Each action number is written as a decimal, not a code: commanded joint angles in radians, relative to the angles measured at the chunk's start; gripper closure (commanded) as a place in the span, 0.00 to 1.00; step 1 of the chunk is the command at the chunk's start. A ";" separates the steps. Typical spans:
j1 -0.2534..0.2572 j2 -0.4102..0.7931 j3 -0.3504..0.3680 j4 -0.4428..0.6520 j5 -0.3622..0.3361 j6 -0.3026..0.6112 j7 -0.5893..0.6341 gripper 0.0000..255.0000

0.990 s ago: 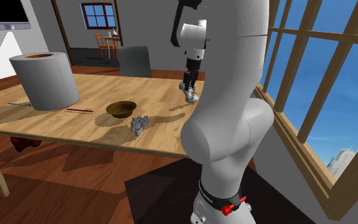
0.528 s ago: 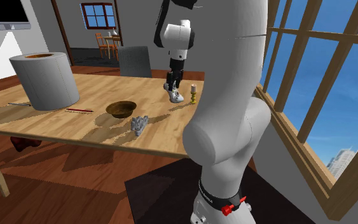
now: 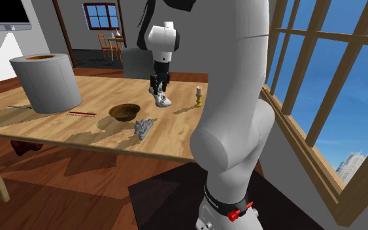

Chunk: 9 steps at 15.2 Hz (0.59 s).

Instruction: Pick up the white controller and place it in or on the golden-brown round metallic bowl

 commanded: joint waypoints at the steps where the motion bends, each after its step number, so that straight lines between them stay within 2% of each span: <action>1: 0.024 0.021 0.019 0.031 0.004 -0.004 0.044 1.00; 9: 0.106 0.135 0.084 0.189 0.022 -0.028 0.199 1.00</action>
